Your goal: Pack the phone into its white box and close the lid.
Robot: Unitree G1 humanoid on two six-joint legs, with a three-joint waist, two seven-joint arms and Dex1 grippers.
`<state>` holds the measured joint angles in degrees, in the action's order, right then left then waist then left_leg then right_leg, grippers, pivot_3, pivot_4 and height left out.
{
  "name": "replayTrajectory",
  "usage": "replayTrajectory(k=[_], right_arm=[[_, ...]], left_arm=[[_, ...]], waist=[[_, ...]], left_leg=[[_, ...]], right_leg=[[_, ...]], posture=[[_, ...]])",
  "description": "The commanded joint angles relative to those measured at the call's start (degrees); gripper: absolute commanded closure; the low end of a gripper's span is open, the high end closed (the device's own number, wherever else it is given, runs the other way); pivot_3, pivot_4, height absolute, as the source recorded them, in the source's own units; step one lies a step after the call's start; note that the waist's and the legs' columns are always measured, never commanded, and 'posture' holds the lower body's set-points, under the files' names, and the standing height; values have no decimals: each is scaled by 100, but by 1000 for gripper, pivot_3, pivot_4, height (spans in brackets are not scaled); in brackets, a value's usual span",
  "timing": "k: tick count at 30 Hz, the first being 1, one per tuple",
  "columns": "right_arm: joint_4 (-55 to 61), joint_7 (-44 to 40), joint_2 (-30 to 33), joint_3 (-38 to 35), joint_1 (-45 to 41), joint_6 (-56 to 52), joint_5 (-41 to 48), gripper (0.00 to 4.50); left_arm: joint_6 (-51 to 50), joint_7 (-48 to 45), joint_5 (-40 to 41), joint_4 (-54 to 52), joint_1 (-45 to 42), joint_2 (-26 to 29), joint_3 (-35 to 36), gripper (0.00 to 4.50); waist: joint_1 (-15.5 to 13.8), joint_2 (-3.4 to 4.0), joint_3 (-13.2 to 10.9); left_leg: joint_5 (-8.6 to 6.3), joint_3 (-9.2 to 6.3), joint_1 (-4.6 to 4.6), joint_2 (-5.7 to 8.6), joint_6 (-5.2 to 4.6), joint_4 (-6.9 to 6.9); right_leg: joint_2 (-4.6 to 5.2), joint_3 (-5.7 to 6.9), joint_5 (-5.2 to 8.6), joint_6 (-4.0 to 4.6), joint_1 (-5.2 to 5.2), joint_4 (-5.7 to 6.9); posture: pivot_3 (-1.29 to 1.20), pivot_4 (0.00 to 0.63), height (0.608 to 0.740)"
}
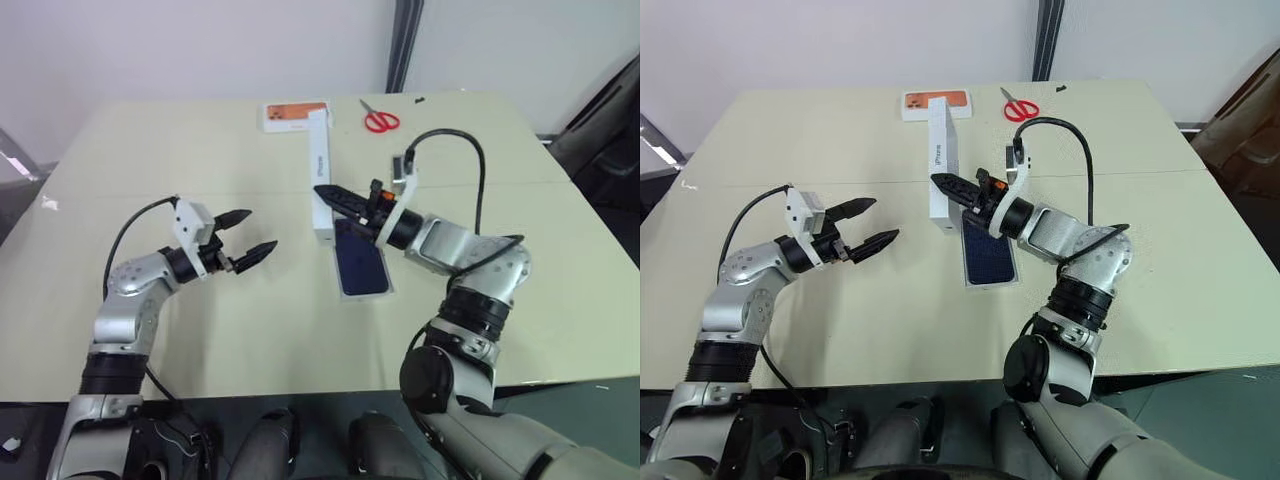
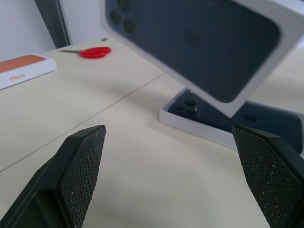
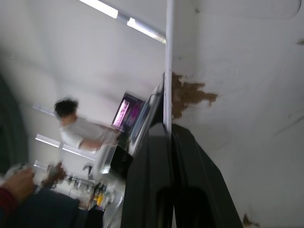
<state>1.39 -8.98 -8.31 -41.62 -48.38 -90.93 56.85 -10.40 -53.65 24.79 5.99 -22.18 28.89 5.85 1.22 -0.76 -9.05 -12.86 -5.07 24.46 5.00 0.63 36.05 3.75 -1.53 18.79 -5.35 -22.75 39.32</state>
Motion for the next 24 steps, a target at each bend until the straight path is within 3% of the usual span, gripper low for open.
replayTrajectory(k=[1,5,9,12,14,19,24], right_arm=[[-49,462,-253,203,630,-157,1283,4478],[5,884,332,1140,1376,-157,2152,4478],[-69,1324,454,1288,1608,-91,2449,4478],[-21,1551,507,1487,1684,147,2706,4500],[-79,1760,534,1580,1719,352,2897,4500],[-182,1992,743,1865,1903,768,2991,4500],[-279,2055,977,2146,1983,1079,3270,4500]], left_arm=[[-313,75,250,-388,-11,35,114,0],[-429,123,244,-594,116,-14,29,0],[-608,129,356,-743,217,-73,-8,0],[-769,-24,454,-884,381,-71,-85,830],[-813,-118,473,-970,516,-70,-157,1661],[-886,-11,406,-1127,710,-327,-421,4297],[-650,245,107,-982,633,-679,-677,4445]], waist=[[2,-1,1],[15,1,0],[87,8,-4],[132,8,-4],[144,8,-4],[115,8,-4],[109,8,-3]], left_leg=[[0,0,0,0,0,-1],[0,3,-1,-2,-1,-4],[0,9,0,-2,-3,1],[0,4,-2,-4,-3,-4],[-1,6,-2,-4,-4,-5],[-2,6,-1,-6,-6,-3],[-5,7,-2,-4,-12,4]], right_leg=[[0,0,0,0,-1,0],[0,-3,0,0,1,-3],[-1,-9,0,0,0,1],[-3,-5,0,0,0,1],[-3,-7,1,0,0,-1],[-4,-5,1,0,4,-6],[-2,-4,1,0,11,-9]], posture=[[0,150,734],[0,150,734],[0,150,734],[0,150,734],[0,150,734],[0,150,734],[0,150,734]])
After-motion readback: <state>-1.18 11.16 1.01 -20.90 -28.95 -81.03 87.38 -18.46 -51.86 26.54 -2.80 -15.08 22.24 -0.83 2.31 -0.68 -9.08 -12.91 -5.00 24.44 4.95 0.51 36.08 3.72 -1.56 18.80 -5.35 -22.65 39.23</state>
